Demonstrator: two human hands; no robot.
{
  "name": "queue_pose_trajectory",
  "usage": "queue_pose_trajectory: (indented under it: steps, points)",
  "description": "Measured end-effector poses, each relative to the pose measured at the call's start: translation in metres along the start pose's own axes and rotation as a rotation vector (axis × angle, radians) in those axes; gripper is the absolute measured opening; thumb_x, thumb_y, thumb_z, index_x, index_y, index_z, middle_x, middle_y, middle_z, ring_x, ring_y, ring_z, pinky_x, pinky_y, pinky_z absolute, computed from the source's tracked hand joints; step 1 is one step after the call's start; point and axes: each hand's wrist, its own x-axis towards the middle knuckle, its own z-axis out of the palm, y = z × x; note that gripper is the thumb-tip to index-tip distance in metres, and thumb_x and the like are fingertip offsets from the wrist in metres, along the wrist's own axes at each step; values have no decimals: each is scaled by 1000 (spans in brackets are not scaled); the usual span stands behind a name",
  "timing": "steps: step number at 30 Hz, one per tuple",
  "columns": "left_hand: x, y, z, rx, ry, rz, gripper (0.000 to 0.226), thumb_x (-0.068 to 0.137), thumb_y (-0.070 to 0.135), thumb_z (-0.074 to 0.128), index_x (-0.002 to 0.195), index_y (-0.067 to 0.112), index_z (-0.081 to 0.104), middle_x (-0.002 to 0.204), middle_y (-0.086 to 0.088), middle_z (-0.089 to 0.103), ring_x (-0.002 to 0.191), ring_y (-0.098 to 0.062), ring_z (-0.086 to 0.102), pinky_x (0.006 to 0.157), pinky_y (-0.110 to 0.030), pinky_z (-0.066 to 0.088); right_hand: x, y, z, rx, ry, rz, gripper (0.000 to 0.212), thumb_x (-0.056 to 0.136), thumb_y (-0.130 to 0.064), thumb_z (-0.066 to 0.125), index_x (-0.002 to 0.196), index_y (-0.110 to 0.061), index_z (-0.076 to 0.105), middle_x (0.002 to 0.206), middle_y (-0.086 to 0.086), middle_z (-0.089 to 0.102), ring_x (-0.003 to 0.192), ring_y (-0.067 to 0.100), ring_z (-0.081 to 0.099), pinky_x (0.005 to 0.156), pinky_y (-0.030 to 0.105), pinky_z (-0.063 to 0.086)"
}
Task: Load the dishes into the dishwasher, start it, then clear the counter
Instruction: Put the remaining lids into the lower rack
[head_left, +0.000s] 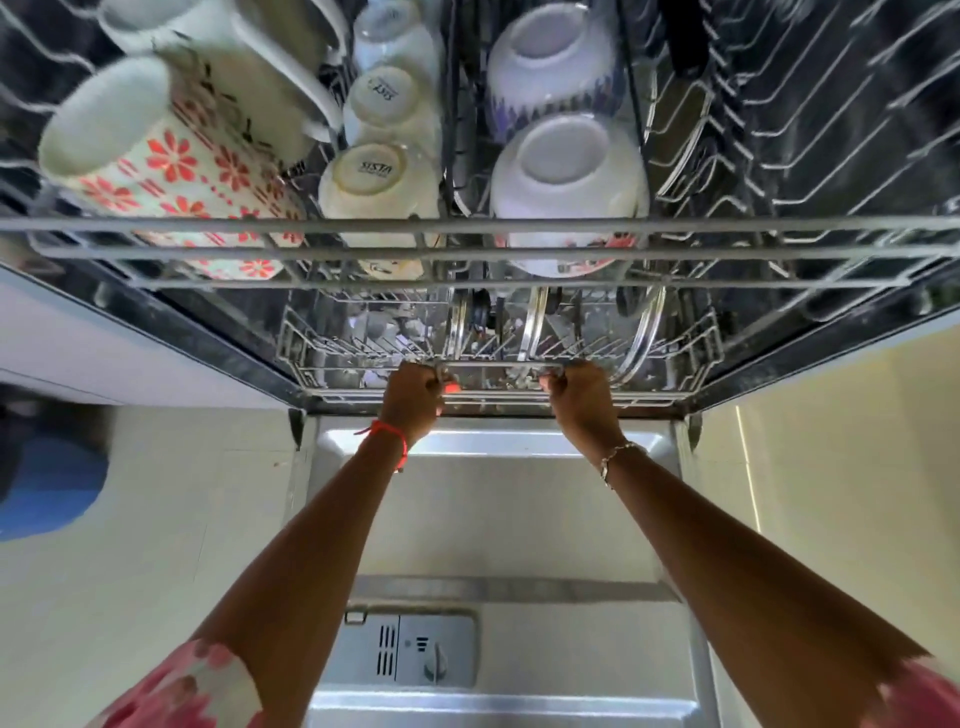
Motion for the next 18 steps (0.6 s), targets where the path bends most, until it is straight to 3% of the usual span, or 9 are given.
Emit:
queue_pose_trajectory:
  steps: [2,3,4,7,9,11,13,15,18]
  points:
    - [-7,6,0,-114,-11,-25,17,87,-4,52,90,-14,65,66,-10,67,49,-2,60,39,-8,33,0,-1,1,-41,5,9,24,92,-10,52,91,9,67,90,23,67,80,28,64,71,22,40]
    - [-10,6,1,-161,-23,-21,14,88,-1,54,91,-9,65,60,-3,63,43,3,54,43,-10,36,1,-3,-1,-54,4,12,24,92,-10,52,92,10,67,92,24,67,84,31,64,75,25,42]
    - [-19,7,0,-177,-45,-14,12,88,3,56,96,-1,63,63,-2,61,46,3,52,51,-14,39,-1,-5,-4,-60,-9,14,24,92,-9,53,92,11,66,92,26,67,87,34,64,78,28,46]
    - [-55,-10,4,-239,-44,71,38,83,7,65,116,21,53,93,-9,62,52,1,51,62,-16,41,-16,-11,-12,-16,-57,2,18,87,-1,57,100,11,61,89,23,67,85,33,64,80,29,50]
    - [-86,-28,9,-303,27,69,42,81,7,68,113,31,58,111,-10,61,57,13,54,72,-16,44,-46,-12,-7,115,-42,42,39,82,6,59,121,1,50,75,10,59,71,22,57,76,33,51]
    - [-120,-51,15,-289,63,-40,42,82,11,67,122,14,54,103,-8,63,75,11,59,86,-29,48,-91,-3,5,161,41,94,56,79,8,58,132,0,42,73,8,56,73,16,54,79,28,47]
    - [-152,-75,22,-265,72,-133,34,84,11,64,116,2,56,101,-15,67,89,-13,63,90,-33,47,-140,10,16,142,54,156,39,78,9,57,117,10,55,83,21,65,88,21,61,89,23,42]
    - [-193,-102,31,-245,93,-175,26,85,8,63,108,-2,60,100,-21,67,89,-19,60,86,-30,46,-189,28,27,75,-9,157,13,77,9,58,84,18,65,95,27,68,105,28,62,92,21,37]
    - [-265,-145,50,-191,40,-267,18,88,9,59,100,-2,65,100,-20,67,91,-25,62,86,-33,46,-266,60,44,-7,-155,239,14,78,-1,58,79,7,69,94,20,70,97,27,64,88,26,42]
